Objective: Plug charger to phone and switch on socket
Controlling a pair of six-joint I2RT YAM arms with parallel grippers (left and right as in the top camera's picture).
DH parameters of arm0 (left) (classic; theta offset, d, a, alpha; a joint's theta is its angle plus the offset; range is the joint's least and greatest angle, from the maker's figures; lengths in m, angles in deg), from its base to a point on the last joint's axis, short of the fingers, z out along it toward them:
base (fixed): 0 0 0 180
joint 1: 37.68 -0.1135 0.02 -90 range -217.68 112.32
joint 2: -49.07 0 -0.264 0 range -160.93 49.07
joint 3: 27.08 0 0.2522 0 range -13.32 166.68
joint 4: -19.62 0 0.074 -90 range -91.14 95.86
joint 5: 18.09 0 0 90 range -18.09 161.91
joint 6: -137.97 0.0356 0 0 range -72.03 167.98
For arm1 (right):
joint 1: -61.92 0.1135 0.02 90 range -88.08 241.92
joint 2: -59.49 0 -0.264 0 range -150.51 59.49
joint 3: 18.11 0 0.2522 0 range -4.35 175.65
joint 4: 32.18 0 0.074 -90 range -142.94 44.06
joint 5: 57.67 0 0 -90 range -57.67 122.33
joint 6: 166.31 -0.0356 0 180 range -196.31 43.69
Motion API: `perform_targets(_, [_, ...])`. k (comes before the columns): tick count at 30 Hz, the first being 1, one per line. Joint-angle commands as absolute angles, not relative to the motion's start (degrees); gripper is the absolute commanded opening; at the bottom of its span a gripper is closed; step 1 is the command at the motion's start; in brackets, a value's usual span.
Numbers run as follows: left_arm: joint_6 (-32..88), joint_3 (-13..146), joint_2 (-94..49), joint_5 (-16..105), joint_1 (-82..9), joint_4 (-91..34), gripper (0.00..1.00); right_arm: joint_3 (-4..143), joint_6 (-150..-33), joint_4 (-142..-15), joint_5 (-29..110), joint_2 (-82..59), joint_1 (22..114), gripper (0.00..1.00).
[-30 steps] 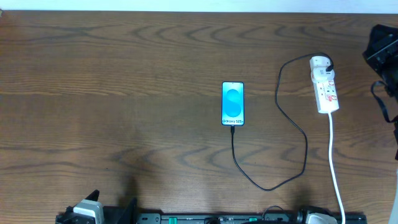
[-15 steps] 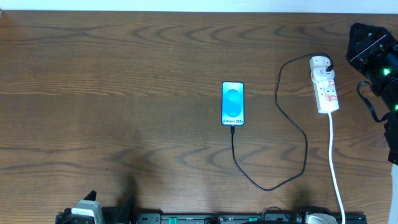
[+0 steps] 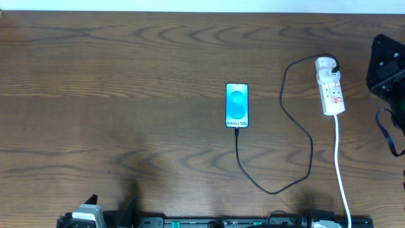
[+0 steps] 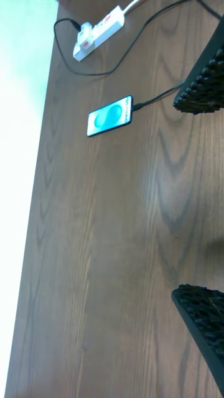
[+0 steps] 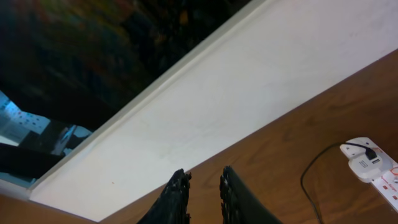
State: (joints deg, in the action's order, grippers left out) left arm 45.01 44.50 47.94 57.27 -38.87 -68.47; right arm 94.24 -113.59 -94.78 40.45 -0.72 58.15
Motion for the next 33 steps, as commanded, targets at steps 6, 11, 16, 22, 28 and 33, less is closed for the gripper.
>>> perform_targets(6, [45.2, 44.6, 48.6, 57.6, -40.9, -68.3, 0.88, 94.2, -113.3, -95.0, 40.4, 0.6, 58.7, 0.17])
perform_targets(11, [45.2, 44.3, 48.6, 58.1, -40.9, -66.2, 0.88, 94.2, -113.3, -95.0, 40.4, 1.1, 58.7, 0.16])
perform_targets(16, [45.2, 41.9, 48.6, 58.0, -40.9, -59.4, 0.88, 94.2, -113.3, -95.1, 40.4, 1.3, 58.7, 0.16])
perform_targets(22, [45.2, 38.5, 48.6, 58.1, -40.9, -52.2, 0.88, 94.2, -113.3, -95.1, 40.4, 1.3, 58.7, 0.16])
perform_targets(28, [45.2, 31.8, 48.6, 58.0, -40.9, -46.1, 0.88, 94.2, -113.3, -95.0, 40.4, 1.3, 58.7, 0.16])
perform_targets(33, [45.2, 25.0, 48.6, 58.0, -40.9, -38.3, 0.88, 94.2, -113.3, -95.0, 40.4, 1.5, 58.7, 0.16])
